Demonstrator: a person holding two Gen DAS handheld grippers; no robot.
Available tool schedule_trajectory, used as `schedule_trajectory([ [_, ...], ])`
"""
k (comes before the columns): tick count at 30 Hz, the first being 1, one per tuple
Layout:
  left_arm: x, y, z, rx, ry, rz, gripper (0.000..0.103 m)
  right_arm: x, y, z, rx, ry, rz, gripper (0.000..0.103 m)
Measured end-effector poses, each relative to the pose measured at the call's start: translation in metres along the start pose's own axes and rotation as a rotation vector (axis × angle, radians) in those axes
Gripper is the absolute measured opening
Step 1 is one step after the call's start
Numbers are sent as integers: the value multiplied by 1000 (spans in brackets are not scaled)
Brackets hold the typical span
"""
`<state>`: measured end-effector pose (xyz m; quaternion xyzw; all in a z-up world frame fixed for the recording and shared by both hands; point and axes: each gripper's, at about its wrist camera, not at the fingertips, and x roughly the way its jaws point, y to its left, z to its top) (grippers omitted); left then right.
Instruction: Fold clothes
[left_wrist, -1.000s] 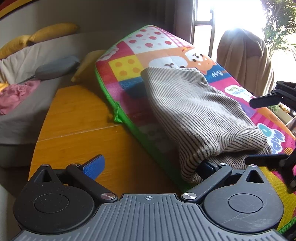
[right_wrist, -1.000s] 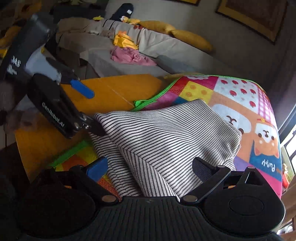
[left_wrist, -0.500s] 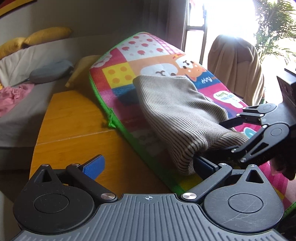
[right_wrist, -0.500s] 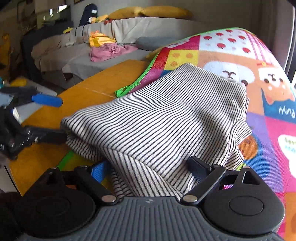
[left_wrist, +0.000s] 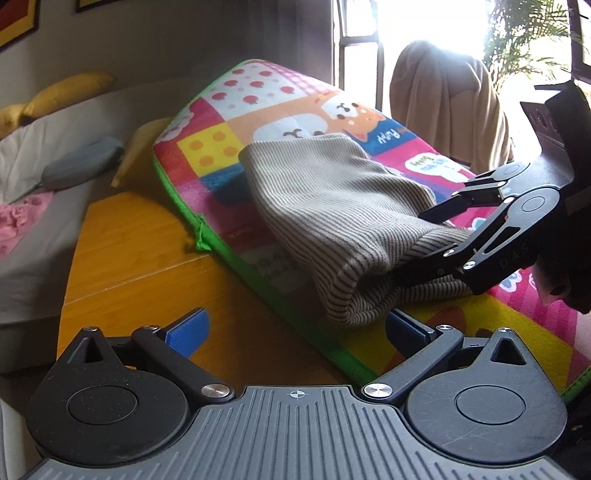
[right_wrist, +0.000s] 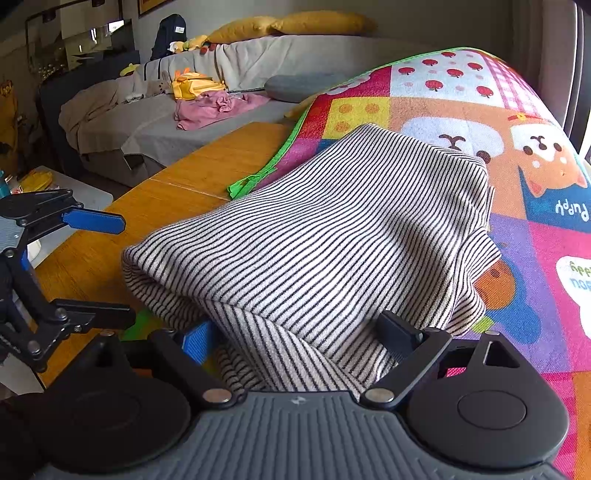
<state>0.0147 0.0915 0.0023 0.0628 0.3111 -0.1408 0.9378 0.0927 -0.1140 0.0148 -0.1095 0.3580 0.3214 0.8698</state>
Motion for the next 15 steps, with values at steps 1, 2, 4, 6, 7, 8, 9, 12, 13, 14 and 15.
schedule_trajectory([
  [1, 2, 1, 0, -1, 2, 7, 103, -1, 0, 0, 1, 0, 0, 92],
  [2, 3, 2, 1, -2, 3, 12, 103, -1, 0, -1, 3, 0, 0, 92],
  [4, 7, 4, 3, -2, 5, 20, 103, -2, -1, -1, 5, 0, 0, 92],
  [6, 11, 5, 5, 1, 11, 30, 103, -2, -1, -2, 6, -1, -1, 92],
  [7, 14, 5, 6, 3, 15, 32, 103, -3, 0, -2, 5, -1, -1, 92],
  [8, 15, 5, 6, 3, 17, 32, 103, -3, 0, -2, 3, -1, -2, 92],
  [9, 16, 5, 7, 4, 18, 31, 103, -3, 0, -3, 0, -1, -2, 92],
  [12, 19, 4, 8, 5, 19, 28, 103, -2, 1, -3, -8, -2, -3, 92],
  [13, 19, 4, 8, 6, 20, 26, 103, -2, 1, -3, -10, -2, -4, 92],
  [14, 19, 3, 8, 6, 21, 25, 103, -2, 1, -3, -12, -3, -3, 92],
  [15, 20, 3, 8, 7, 22, 25, 103, -2, 1, -3, -12, -3, -3, 92],
])
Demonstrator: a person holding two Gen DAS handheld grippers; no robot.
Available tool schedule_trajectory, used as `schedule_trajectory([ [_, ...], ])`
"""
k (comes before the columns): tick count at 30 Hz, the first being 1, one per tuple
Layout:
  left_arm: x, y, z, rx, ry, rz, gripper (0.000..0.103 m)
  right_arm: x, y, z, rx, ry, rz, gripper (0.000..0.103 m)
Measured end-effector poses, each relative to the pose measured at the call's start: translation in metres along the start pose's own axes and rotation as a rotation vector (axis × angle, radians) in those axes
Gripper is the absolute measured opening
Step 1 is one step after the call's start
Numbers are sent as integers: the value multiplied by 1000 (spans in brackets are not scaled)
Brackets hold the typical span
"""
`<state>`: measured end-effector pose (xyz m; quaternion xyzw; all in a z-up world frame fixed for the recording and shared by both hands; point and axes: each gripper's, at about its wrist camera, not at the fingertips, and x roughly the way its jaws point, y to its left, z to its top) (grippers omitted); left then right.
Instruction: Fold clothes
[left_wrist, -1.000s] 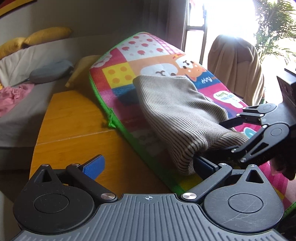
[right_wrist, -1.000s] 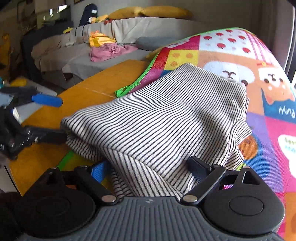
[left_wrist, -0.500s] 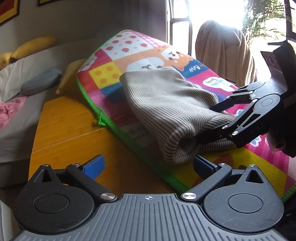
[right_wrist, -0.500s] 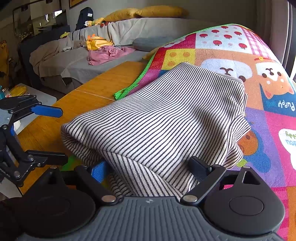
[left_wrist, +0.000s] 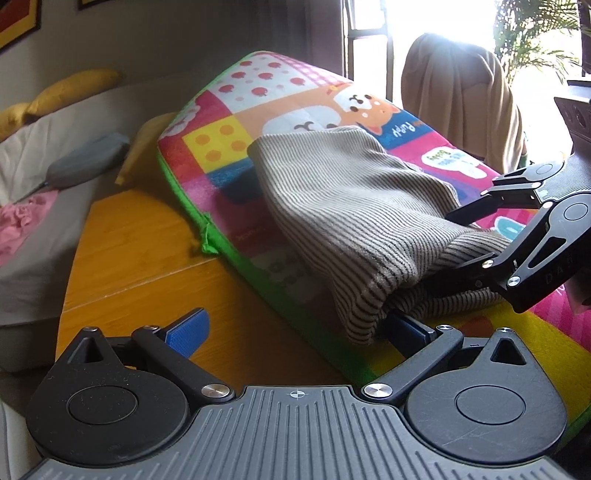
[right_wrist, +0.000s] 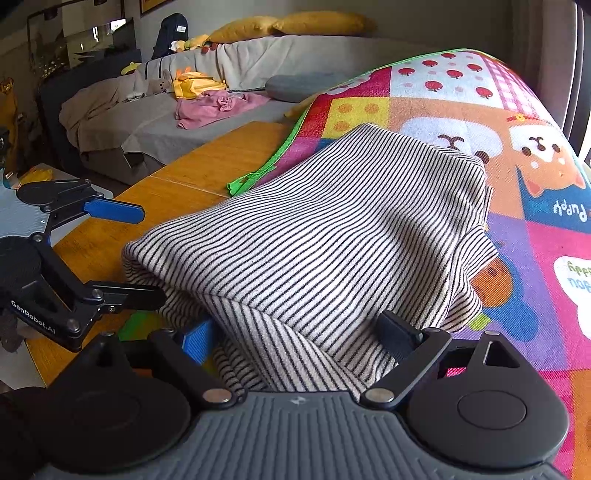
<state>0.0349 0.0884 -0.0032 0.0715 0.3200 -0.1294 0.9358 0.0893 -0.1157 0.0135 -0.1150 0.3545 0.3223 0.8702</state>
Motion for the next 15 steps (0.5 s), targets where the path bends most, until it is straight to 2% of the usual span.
schedule_trajectory([
  [15, -1, 7, 7, -24, -22, 29, 103, -8, 9, -3, -68, -3, -36, 92],
])
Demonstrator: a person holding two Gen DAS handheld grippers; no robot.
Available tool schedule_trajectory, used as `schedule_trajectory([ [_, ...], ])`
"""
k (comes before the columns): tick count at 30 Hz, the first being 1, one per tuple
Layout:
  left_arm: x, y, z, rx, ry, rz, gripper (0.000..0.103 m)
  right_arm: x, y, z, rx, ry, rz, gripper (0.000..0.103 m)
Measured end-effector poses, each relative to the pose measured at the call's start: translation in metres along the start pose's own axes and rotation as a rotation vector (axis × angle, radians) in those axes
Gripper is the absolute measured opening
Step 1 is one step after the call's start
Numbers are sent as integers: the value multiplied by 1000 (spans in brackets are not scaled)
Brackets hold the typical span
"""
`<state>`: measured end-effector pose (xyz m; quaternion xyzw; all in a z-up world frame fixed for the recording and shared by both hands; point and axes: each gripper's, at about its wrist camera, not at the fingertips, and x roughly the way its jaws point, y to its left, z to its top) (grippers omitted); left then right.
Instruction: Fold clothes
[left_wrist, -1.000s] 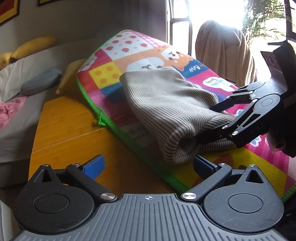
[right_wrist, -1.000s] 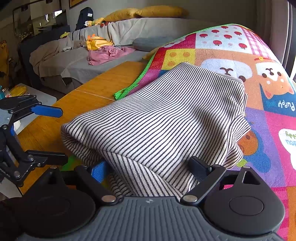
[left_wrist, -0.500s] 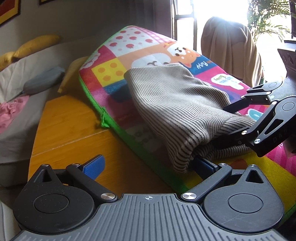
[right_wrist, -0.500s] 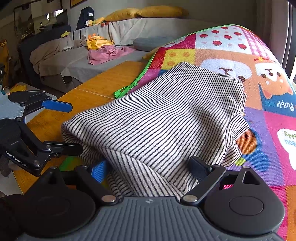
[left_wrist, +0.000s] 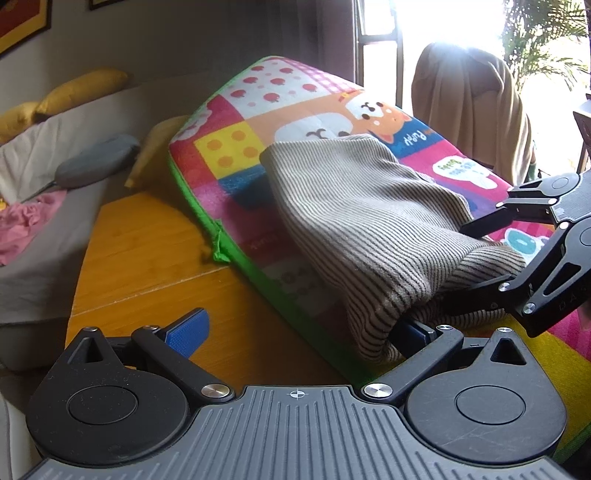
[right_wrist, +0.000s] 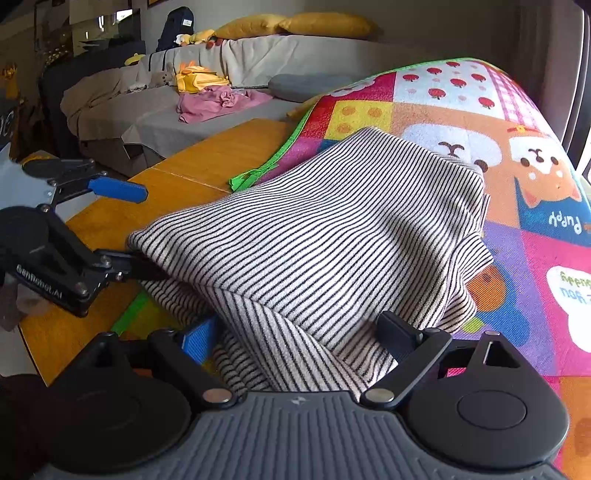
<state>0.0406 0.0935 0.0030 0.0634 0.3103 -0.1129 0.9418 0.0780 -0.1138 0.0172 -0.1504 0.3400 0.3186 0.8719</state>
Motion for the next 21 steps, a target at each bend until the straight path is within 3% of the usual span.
schedule_trajectory([
  [11, 4, 0, 9, 1, -5, 3, 103, -22, 14, -9, -145, -27, -62, 92],
  [21, 1, -2, 22, 31, -23, 7, 103, -8, 56, -13, -399, -72, -90, 96],
])
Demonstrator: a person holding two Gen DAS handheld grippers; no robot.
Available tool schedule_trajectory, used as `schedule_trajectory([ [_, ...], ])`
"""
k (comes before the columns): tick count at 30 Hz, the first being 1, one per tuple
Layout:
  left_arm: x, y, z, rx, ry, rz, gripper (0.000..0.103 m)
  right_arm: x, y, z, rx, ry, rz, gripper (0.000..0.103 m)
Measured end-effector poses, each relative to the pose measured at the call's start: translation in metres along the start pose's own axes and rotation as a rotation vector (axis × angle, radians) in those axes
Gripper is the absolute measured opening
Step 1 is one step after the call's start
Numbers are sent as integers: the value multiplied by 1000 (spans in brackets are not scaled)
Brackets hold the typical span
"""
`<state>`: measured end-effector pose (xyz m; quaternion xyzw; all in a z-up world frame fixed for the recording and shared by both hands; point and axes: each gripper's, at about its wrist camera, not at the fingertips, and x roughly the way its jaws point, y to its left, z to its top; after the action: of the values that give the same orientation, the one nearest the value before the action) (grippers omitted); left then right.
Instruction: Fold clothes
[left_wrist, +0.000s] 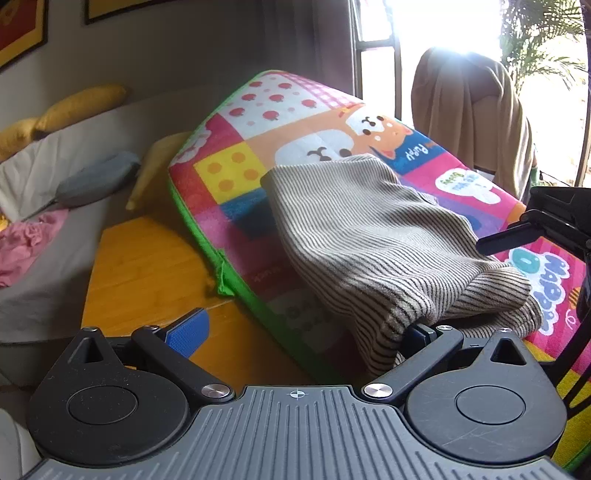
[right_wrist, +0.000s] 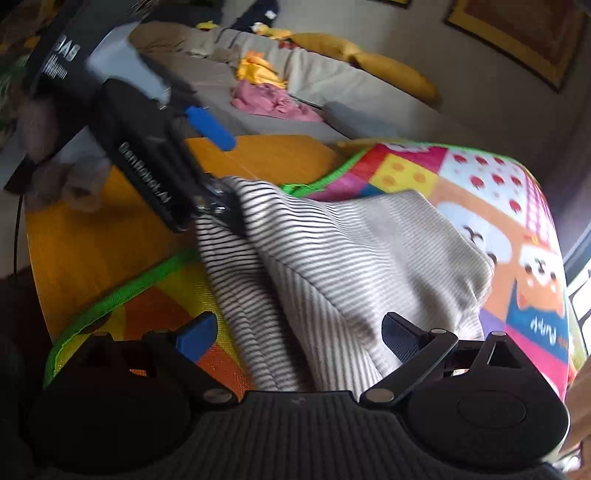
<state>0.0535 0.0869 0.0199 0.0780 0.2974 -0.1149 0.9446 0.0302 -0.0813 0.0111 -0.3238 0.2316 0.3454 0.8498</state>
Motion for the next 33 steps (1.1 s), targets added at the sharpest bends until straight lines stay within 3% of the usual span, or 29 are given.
schedule_trajectory([
  [2, 0, 0, 0, -2, 3, -1, 103, 6, -2, 3, 15, 5, -3, 94],
  [6, -3, 2, -2, -1, 9, 2, 103, 14, -19, 10, 118, 14, 19, 79],
  [10, -12, 5, -5, -4, 1, -5, 103, 17, -43, 11, 265, 26, 82, 78],
  [16, -27, 8, -11, 8, 0, -35, 103, 18, -61, 6, 389, 25, 133, 78],
  [33, -25, 1, -16, 48, 33, -45, 103, 21, -66, 3, 427, 20, 153, 78],
])
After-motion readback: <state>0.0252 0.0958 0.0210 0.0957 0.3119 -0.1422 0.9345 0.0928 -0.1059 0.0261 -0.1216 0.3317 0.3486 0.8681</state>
